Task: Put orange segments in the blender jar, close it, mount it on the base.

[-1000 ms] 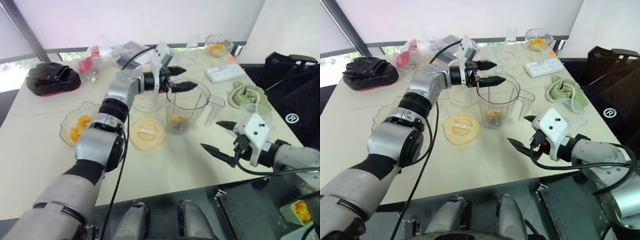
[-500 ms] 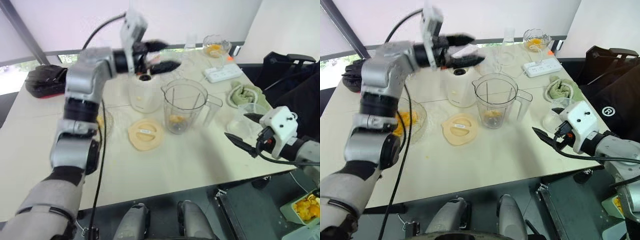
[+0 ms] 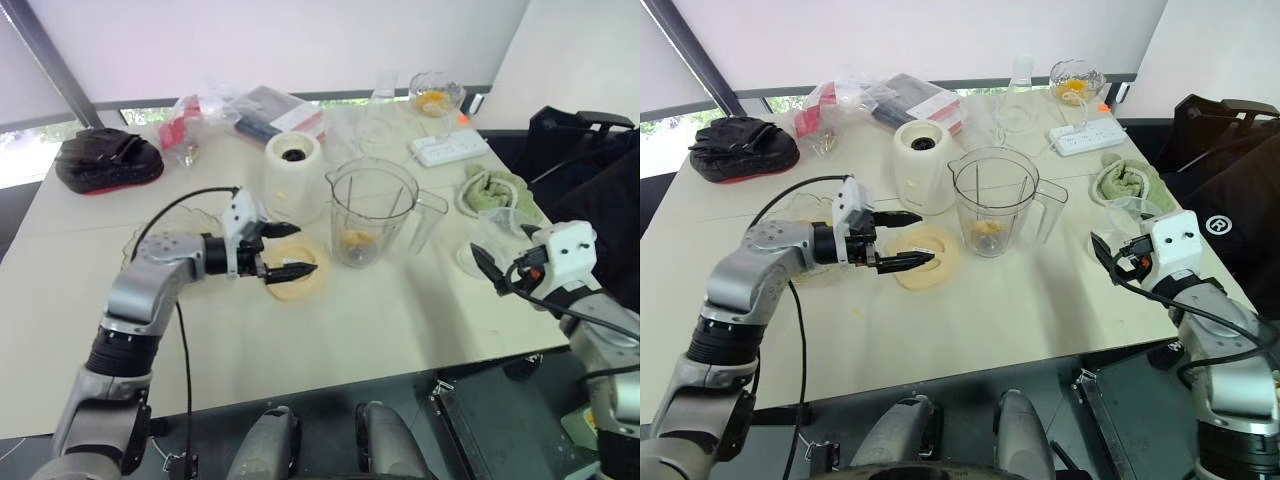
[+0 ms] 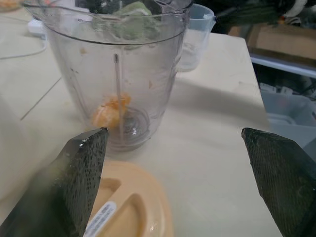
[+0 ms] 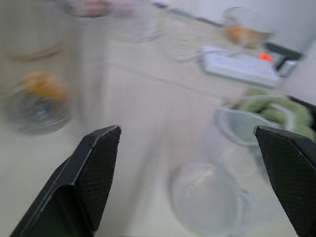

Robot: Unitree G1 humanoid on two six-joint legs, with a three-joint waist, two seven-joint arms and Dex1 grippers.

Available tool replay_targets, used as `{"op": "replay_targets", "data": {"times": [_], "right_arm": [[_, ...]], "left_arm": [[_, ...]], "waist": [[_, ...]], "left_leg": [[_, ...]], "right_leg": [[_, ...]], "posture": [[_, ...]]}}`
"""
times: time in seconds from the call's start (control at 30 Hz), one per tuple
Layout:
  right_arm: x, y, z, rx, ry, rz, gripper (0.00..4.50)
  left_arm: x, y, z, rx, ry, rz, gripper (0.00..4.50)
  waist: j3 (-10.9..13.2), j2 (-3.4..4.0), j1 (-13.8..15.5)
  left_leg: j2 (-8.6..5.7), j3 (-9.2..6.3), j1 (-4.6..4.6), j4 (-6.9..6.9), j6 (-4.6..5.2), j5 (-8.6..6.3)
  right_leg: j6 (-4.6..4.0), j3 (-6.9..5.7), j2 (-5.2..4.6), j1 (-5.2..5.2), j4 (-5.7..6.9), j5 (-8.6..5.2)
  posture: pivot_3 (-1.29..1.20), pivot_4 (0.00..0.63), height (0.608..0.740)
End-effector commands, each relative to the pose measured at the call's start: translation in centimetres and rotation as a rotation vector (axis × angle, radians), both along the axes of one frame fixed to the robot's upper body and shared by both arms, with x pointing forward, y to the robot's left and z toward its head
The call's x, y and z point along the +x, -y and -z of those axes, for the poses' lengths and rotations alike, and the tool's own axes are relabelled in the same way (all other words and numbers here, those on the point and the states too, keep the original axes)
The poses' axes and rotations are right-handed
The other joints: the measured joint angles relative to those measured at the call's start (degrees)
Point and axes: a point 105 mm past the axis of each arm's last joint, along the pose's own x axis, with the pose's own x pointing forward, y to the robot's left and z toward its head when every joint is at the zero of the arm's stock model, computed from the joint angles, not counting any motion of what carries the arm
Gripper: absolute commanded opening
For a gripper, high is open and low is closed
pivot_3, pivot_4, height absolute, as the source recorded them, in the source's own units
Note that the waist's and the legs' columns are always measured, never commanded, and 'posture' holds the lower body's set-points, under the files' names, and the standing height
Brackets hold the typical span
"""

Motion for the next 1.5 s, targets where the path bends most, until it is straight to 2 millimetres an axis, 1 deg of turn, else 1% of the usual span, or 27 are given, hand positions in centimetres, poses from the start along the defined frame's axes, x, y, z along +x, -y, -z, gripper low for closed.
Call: {"op": "replay_targets", "data": {"times": [0.03, 0.2, 0.27, 0.3, 0.37, 0.47, 0.57, 0.83, 1.1, 1.23, 1.5], "right_arm": [[0.6, 1.6, -1.5, 0.012, 0.141, 0.141, 4.5], [0.6, 3.1, -1.3, 0.012, 0.203, 0.258, 4.5], [0.0, 4.1, -0.2, 0.044, 0.21, 0.34, 4.5], [-0.4, 4.7, 0.4, 0.049, 0.217, 0.388, 4.5], [-1.1, 5.5, 1.1, 0.05, 0.219, 0.44, 4.5], [-1.7, 5.9, 2.3, 0.071, 0.205, 0.484, 4.5], [-2.0, 6.1, 3.1, 0.1, 0.189, 0.505, 4.5], [-1.3, 6.9, 3.3, 0.142, 0.184, 0.54, 4.5], [-0.8, 7.8, 4.5, 0.143, 0.137, 0.546, 4.5], [-0.6, 8.2, 4.7, 0.143, 0.128, 0.551, 4.5], [0.7, 9.2, 4.8, 0.172, 0.121, 0.567, 4.5]], "left_arm": [[-0.9, 0.6, -0.4, -0.008, 0.032, 0.028, 4.48], [-1.4, 0.8, 0.0, -0.008, 0.019, 0.041, 4.48], [-1.6, 0.9, 0.4, -0.002, 0.011, 0.056, 4.48], [-1.7, 0.9, 0.5, 0.0, 0.009, 0.058, 4.48], [-1.8, 1.1, 0.7, 0.005, 0.01, 0.063, 4.48], [-1.8, 1.2, 0.8, 0.006, 0.007, 0.065, 4.48], [-1.7, 1.4, 1.0, 0.007, 0.005, 0.063, 4.48], [-1.5, 1.4, 1.2, 0.014, 0.007, 0.051, 4.48], [-1.1, 1.3, 1.2, 0.014, 0.015, 0.024, 4.48], [-1.0, 1.2, 1.2, 0.016, 0.018, 0.014, 4.48], [-0.7, 0.9, 0.8, 0.007, 0.028, -0.025, 4.48]], "waist": [[0.0, 0.02, -0.1], [0.0, 0.07, 0.0], [0.0, 0.07, 0.1], [0.0, 0.07, 0.1], [0.0, 0.07, 0.0], [0.0, 0.15, -0.1], [0.0, 0.21, -0.3], [0.0, 0.32, -0.4], [0.0, 0.35, -0.4], [0.0, 0.37, -0.4], [0.0, 0.4, -0.5]], "left_leg": [[0.0, 0.02, 0.03, -0.03, -0.07, 0.04], [0.01, 0.06, 0.07, -0.04, -0.19, 0.1], [0.01, 0.06, 0.12, -0.04, -0.11, 0.06], [0.01, 0.04, 0.18, -0.05, 0.09, -0.05], [0.01, 0.03, 0.25, -0.07, 0.1, -0.06], [0.01, 0.06, 0.26, -0.06, 0.11, -0.06], [0.02, 0.06, 0.34, -0.08, 0.14, -0.08], [0.02, 0.06, 0.35, -0.08, 0.16, -0.09], [0.02, 0.06, 0.35, -0.08, 0.17, -0.1], [0.02, 0.06, 0.35, -0.08, 0.17, -0.1], [0.02, 0.05, 0.34, -0.09, 0.18, -0.1]], "right_leg": [[0.0, 0.01, 0.0, -0.01, 0.03, 0.0], [0.0, 0.04, 0.0, 0.02, 0.04, 0.0], [0.0, 0.04, 0.01, 0.08, 0.02, 0.0], [-0.01, 0.04, 0.01, 0.15, 0.01, 0.0], [-0.01, 0.04, 0.02, 0.21, 0.02, -0.01], [-0.01, 0.05, 0.02, 0.22, 0.01, -0.01], [-0.02, 0.05, 0.03, 0.28, 0.01, -0.01], [-0.02, 0.05, 0.04, 0.29, -0.01, -0.01], [-0.02, 0.05, 0.04, 0.32, -0.05, -0.01], [-0.02, 0.05, 0.04, 0.32, -0.05, -0.01], [-0.02, 0.05, 0.05, 0.33, -0.07, -0.01]], "posture": [[0.0, 0.15, 0.74], [0.0, 0.15, 0.74], [0.0, 0.15, 0.74], [0.0, 0.15, 0.74], [0.0, 0.15, 0.74], [0.0, 0.15, 0.74], [0.0, 0.15, 0.74], [0.0, 0.15, 0.74], [0.0, 0.15, 0.74], [0.0, 0.15, 0.74], [0.0, 0.15, 0.74]]}}
